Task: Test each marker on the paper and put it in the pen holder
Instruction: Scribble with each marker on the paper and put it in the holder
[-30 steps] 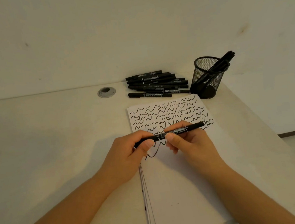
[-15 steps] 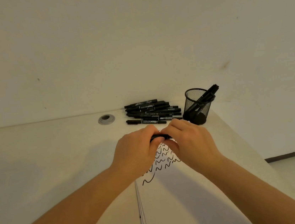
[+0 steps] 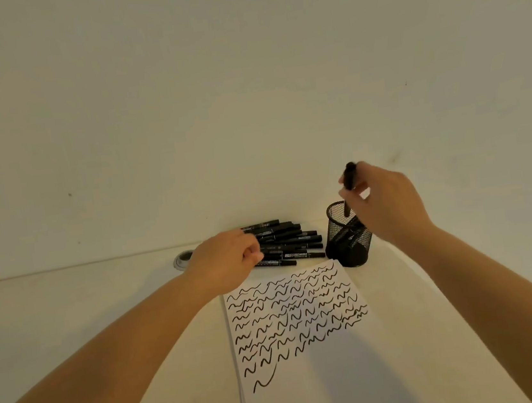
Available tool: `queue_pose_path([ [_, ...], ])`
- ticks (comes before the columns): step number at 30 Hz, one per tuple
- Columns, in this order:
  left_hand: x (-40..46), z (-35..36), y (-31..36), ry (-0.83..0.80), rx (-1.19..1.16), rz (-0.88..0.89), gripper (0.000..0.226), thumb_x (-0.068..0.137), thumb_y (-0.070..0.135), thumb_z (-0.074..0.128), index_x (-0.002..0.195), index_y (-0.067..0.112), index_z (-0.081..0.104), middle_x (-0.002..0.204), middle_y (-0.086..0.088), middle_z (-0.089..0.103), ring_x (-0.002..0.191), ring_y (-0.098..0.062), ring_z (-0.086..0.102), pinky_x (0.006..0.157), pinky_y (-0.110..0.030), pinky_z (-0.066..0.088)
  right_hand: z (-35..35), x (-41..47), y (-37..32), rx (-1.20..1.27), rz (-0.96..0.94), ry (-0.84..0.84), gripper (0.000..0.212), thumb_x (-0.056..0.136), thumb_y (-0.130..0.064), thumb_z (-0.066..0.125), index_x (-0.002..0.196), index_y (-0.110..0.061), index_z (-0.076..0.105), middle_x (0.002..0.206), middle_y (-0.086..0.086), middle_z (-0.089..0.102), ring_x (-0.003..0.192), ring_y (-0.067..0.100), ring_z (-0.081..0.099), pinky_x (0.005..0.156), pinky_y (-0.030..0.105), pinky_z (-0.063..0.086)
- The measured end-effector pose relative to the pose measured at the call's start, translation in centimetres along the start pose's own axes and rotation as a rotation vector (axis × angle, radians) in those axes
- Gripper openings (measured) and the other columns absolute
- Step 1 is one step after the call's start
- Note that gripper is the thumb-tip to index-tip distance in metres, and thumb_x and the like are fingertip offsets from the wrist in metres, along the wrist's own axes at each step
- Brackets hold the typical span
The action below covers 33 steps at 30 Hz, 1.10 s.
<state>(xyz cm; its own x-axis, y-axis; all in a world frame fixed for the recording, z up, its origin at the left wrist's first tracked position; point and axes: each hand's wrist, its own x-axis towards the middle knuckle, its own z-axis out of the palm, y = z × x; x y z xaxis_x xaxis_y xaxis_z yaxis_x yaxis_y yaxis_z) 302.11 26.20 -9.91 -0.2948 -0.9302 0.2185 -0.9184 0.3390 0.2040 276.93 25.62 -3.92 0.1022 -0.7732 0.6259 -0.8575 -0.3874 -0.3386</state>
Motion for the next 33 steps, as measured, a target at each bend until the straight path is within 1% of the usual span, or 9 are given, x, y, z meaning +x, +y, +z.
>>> queue_pose_path([
  [3, 1.1, 1.4, -1.6, -0.062, 0.026, -0.061, 0.023, 0.093, 0.036, 0.043, 0.11, 0.027, 0.056, 0.112, 0.006, 0.055, 0.101, -0.014, 0.049, 0.077, -0.028, 0.041, 0.0, 1.3, 1.3, 0.188, 0.131, 0.06, 0.011, 0.084, -0.017, 0.06, 0.095, -0.021, 0.059, 0.08, -0.006, 0.064, 0.08, 0.015, 0.062, 0.074, 0.029, 0.047],
  [6, 1.5, 2.5, -2.3, -0.082, 0.064, -0.066, 0.027, 0.094, 0.033, 0.043, 0.118, 0.026, 0.053, 0.119, 0.003, 0.053, 0.11, -0.016, 0.045, 0.086, -0.035, 0.044, 1.1, 1.7, 2.4, 0.245, 0.198, 0.042, 0.018, 0.084, -0.015, 0.061, 0.099, -0.023, 0.056, 0.079, -0.008, 0.061, 0.079, 0.013, 0.06, 0.073, 0.028, 0.045],
  [8, 1.7, 3.1, -2.4, -0.099, 0.093, -0.057, 0.029, 0.094, 0.032, 0.044, 0.12, 0.026, 0.051, 0.121, 0.002, 0.051, 0.113, -0.017, 0.043, 0.089, -0.039, 0.045, 1.9, 1.7, 3.2, 0.242, 0.227, 0.012, 0.025, 0.084, -0.015, 0.061, 0.106, -0.023, 0.052, 0.082, -0.005, 0.062, 0.079, 0.016, 0.06, 0.069, 0.028, 0.043],
  [12, 1.8, 4.1, -2.8, -0.134, 0.168, -0.056, 0.034, 0.095, 0.031, 0.041, 0.128, 0.025, 0.046, 0.127, 0.001, 0.048, 0.116, -0.018, 0.041, 0.088, -0.037, 0.046, 3.3, 1.6, 4.0, 0.17, 0.232, -0.027, 0.048, 0.083, -0.013, 0.063, 0.124, -0.02, 0.039, 0.087, -0.001, 0.058, 0.075, 0.024, 0.058, 0.064, 0.031, 0.043],
  [15, 1.7, 4.7, -3.2, -0.138, 0.183, -0.064, 0.033, 0.095, 0.03, 0.039, 0.127, 0.024, 0.048, 0.127, 0.001, 0.048, 0.115, -0.018, 0.043, 0.086, -0.036, 0.046, 4.2, 1.2, 4.4, 0.089, 0.236, -0.028, 0.063, 0.083, -0.013, 0.062, 0.135, -0.022, 0.027, 0.075, 0.003, 0.056, 0.065, 0.024, 0.054, 0.05, 0.028, 0.037],
  [18, 1.7, 5.2, -3.5, -0.111, 0.179, -0.072, 0.03, 0.095, 0.032, 0.041, 0.121, 0.024, 0.052, 0.123, 0.001, 0.049, 0.11, -0.017, 0.046, 0.082, -0.034, 0.047, 4.9, 0.8, 4.6, -0.023, 0.219, -0.057, 0.059, 0.088, -0.015, 0.055, 0.137, -0.021, 0.024, 0.059, -0.001, 0.047, 0.055, 0.024, 0.051, 0.047, 0.029, 0.034],
  [22, 2.0, 5.9, -3.9, -0.037, 0.155, -0.087, 0.03, 0.091, 0.035, 0.046, 0.119, 0.024, 0.048, 0.118, 0.002, 0.051, 0.106, -0.016, 0.048, 0.077, -0.031, 0.047, 6.0, 0.3, 4.5, -0.127, 0.152, -0.158, 0.051, 0.091, -0.016, 0.05, 0.136, -0.02, 0.026, 0.059, -0.003, 0.047, 0.051, 0.015, 0.047, 0.043, 0.03, 0.035],
  [26, 2.4, 6.4, -4.3, -0.011, 0.169, -0.097, 0.033, 0.091, 0.035, 0.047, 0.123, 0.025, 0.046, 0.121, 0.002, 0.05, 0.109, -0.017, 0.046, 0.076, -0.03, 0.043, 6.3, -0.1, 4.4, -0.241, 0.118, -0.2, 0.047, 0.091, -0.023, 0.052, 0.134, -0.021, 0.032, 0.069, 0.0, 0.05, 0.06, 0.021, 0.05, 0.051, 0.031, 0.037],
  [33, 2.9, 6.9, -4.8, -0.016, 0.167, -0.125, 0.025, 0.092, 0.035, 0.046, 0.112, 0.023, 0.054, 0.114, 0.0, 0.051, 0.105, -0.017, 0.044, 0.078, -0.03, 0.041, 6.0, 0.0, 4.6, -0.253, 0.069, -0.179, 0.042, 0.091, -0.026, 0.05, 0.131, -0.019, 0.038, 0.09, 0.01, 0.063, 0.069, 0.023, 0.048, 0.059, 0.032, 0.039],
])
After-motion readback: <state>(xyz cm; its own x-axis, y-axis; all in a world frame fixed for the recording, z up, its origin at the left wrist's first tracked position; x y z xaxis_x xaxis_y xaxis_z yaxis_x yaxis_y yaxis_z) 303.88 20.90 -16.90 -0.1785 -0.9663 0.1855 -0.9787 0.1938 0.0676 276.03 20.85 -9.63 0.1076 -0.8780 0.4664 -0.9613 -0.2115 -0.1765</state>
